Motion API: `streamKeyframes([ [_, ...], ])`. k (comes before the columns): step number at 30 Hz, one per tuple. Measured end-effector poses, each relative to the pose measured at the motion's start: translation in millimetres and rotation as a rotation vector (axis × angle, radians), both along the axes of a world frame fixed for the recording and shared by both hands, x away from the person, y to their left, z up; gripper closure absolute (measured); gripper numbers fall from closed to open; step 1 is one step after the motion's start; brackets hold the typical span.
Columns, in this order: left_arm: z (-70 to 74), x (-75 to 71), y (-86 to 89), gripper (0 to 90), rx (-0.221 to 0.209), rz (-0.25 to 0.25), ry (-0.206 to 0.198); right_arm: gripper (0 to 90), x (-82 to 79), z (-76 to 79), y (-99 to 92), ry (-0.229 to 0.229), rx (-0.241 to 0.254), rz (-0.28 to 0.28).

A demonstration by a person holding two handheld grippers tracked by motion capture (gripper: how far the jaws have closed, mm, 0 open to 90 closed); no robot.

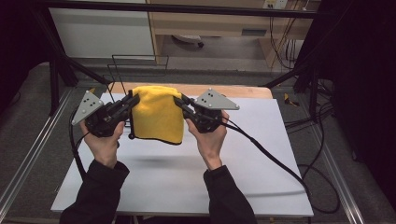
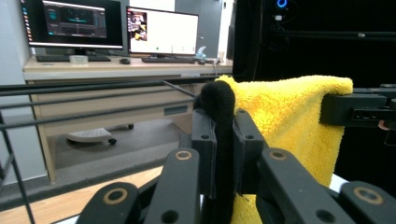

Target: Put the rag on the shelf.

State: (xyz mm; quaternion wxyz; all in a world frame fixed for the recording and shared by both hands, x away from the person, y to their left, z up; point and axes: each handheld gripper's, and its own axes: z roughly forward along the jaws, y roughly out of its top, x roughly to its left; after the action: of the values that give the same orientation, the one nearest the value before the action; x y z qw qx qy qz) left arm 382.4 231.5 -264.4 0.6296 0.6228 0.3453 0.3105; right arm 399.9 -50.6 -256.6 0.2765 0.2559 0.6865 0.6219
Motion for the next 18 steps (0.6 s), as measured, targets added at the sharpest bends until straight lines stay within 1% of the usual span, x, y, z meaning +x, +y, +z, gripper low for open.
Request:
streamKeyframes([
  [3,5.0,2.6,3.3,81.7,-0.008,0.007,-0.008,82.4,4.6,7.1,5.4,-0.013,0.012,0.001],
  [12,20.4,8.4,12.0,81.6,-0.015,0.029,-0.035,82.4,13.2,19.6,15.1,-0.026,0.032,0.004],
  [15,26.2,9.9,15.1,81.6,-0.024,0.031,-0.043,82.4,17.3,26.0,19.3,-0.033,0.048,0.006],
  [18,32.5,11.5,17.6,81.7,-0.019,0.041,-0.052,82.4,19.9,29.5,21.7,-0.035,0.055,0.006],
])
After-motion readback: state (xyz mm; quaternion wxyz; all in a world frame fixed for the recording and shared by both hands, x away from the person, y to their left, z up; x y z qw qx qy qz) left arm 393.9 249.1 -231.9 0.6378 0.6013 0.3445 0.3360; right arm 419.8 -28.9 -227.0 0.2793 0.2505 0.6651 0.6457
